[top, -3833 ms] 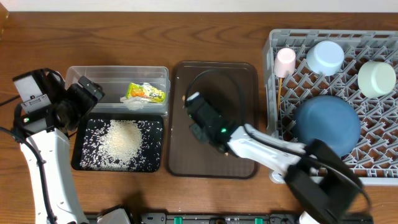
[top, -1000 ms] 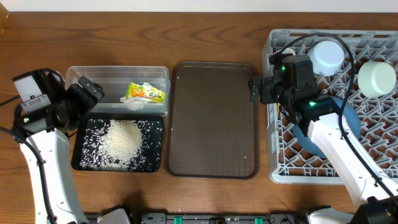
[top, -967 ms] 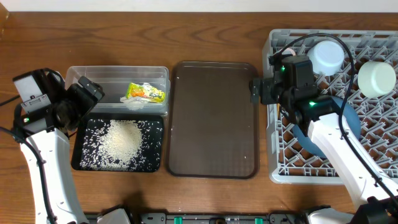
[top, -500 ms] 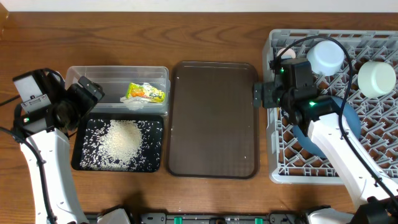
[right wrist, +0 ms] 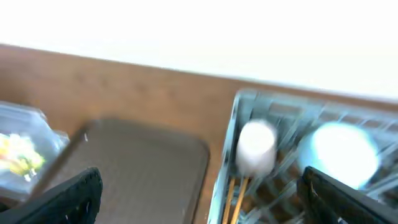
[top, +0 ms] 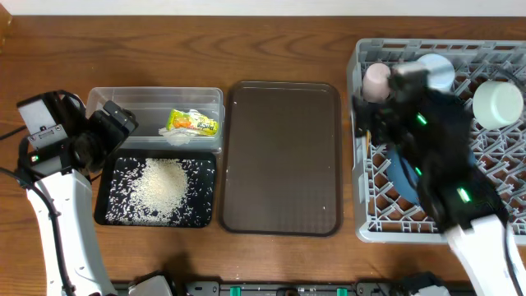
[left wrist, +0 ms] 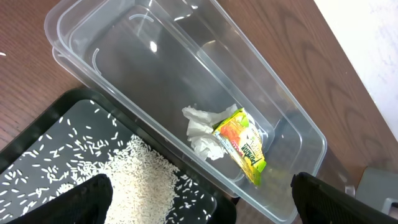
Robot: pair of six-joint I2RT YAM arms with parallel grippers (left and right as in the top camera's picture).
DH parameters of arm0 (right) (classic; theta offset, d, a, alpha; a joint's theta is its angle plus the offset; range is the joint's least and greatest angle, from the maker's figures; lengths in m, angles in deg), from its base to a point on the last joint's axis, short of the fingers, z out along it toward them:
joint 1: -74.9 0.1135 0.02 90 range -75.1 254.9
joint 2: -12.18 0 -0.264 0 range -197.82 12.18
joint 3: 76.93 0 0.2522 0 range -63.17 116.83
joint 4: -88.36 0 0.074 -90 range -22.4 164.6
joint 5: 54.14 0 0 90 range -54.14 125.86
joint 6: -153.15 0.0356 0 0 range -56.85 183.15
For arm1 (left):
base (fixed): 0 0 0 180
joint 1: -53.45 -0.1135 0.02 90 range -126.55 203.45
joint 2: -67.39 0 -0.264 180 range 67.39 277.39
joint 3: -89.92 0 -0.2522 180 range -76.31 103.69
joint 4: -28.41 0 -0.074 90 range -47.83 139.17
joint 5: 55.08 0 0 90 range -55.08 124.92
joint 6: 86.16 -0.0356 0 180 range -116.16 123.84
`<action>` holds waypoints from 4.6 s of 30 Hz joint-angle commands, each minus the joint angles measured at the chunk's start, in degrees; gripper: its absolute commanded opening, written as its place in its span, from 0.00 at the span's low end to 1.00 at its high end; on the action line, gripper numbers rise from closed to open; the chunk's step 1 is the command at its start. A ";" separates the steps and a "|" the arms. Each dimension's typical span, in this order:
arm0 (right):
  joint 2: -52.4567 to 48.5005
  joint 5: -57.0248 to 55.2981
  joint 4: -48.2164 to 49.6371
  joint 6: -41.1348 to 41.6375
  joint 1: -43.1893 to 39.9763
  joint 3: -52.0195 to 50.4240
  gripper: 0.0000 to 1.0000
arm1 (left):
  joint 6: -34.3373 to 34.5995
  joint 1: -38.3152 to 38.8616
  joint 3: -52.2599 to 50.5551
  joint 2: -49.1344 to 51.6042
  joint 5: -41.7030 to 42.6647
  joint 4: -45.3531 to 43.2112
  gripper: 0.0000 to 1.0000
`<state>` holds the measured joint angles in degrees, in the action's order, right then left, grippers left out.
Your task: Sort waste into correct bins and load items into the dishwasher rack
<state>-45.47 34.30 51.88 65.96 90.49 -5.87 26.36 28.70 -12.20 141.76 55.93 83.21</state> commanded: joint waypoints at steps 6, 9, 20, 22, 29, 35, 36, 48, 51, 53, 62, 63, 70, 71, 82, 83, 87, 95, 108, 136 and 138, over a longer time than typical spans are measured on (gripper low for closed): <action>25.27 -2.32 5.64 -3.10 -1.11 -18.01 0.99 | 0.26 -0.31 0.98 0.11 -0.11 0.09 0.95; 36.20 -2.32 13.18 -3.08 -1.16 -28.24 0.99 | 0.28 -0.31 0.98 0.11 -0.11 0.09 0.95; 56.63 -2.69 26.77 -0.94 -1.60 -50.53 0.99 | 0.28 -0.31 0.98 0.11 -0.11 0.09 0.95; 57.40 -2.64 27.15 -0.81 -2.32 -52.37 0.99 | 0.28 -0.31 0.98 0.11 -0.11 0.09 0.95; 57.37 -2.67 27.21 4.00 -6.16 -56.35 0.99 | 0.28 -0.31 0.98 0.11 -0.11 0.09 0.95; 57.37 -2.69 23.10 3.08 -8.33 -56.98 0.99 | 0.28 -0.31 0.98 0.11 -0.11 0.09 0.95; 57.37 -2.69 22.45 3.08 -8.68 -56.98 0.99 | 0.28 -0.31 0.98 0.11 -0.11 0.09 0.95; 57.31 -2.05 18.82 3.15 -17.86 -57.00 0.99 | 0.26 -0.31 0.98 0.11 -0.11 0.09 0.95; 57.29 -2.08 18.82 3.15 -18.43 -56.98 0.99 | 0.28 -0.31 0.98 0.11 -0.11 0.09 0.95; 57.27 -2.08 18.82 3.15 -18.40 -56.98 0.99 | 0.28 -0.31 0.98 0.11 -0.11 0.09 0.95; 57.27 -2.05 18.82 3.15 -18.43 -56.98 0.99 | 0.28 -0.31 0.98 0.11 -0.11 0.09 0.95; 57.27 -2.05 18.82 3.15 -18.43 -56.98 0.99 | 0.28 -0.31 0.98 0.11 -0.11 0.09 0.95; 57.27 -2.08 18.82 3.15 -18.43 -56.98 0.99 | 0.28 -0.31 0.98 0.11 -0.11 0.09 0.95; 57.27 -2.08 18.82 3.15 -18.43 -56.98 0.99 | 0.26 -0.31 0.98 0.11 -0.11 0.09 0.95; 57.27 -2.08 18.82 3.15 -18.43 -56.98 0.99 | 0.22 -0.31 0.98 0.11 -0.11 0.15 0.95; 57.27 -2.08 18.82 3.15 -18.43 -56.98 0.99 | 0.24 -0.31 0.98 0.11 -0.11 0.37 0.95; 57.27 -2.05 18.82 3.15 -18.43 -56.98 0.99 | 0.31 -0.17 0.98 0.22 -0.04 0.57 0.95; 57.27 -2.05 18.82 3.15 -18.43 -56.98 0.99 | 0.24 7.13 -2.21 -0.98 -1.99 2.84 0.95; 57.27 -2.08 18.82 3.15 -18.43 -56.98 0.99 | 0.24 24.61 -27.98 -18.71 -18.97 -18.18 0.95; 57.27 -2.05 18.82 3.15 -18.43 -56.98 0.99 | -3.21 24.57 -63.89 -56.28 -19.15 -43.32 0.95; 57.27 -2.08 18.82 3.15 -18.43 -56.98 0.99 | -4.59 24.57 -63.89 -58.95 -19.15 -39.56 0.95</action>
<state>11.49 32.22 70.89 68.62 72.61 -62.74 24.85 53.15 -75.87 85.92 37.51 41.27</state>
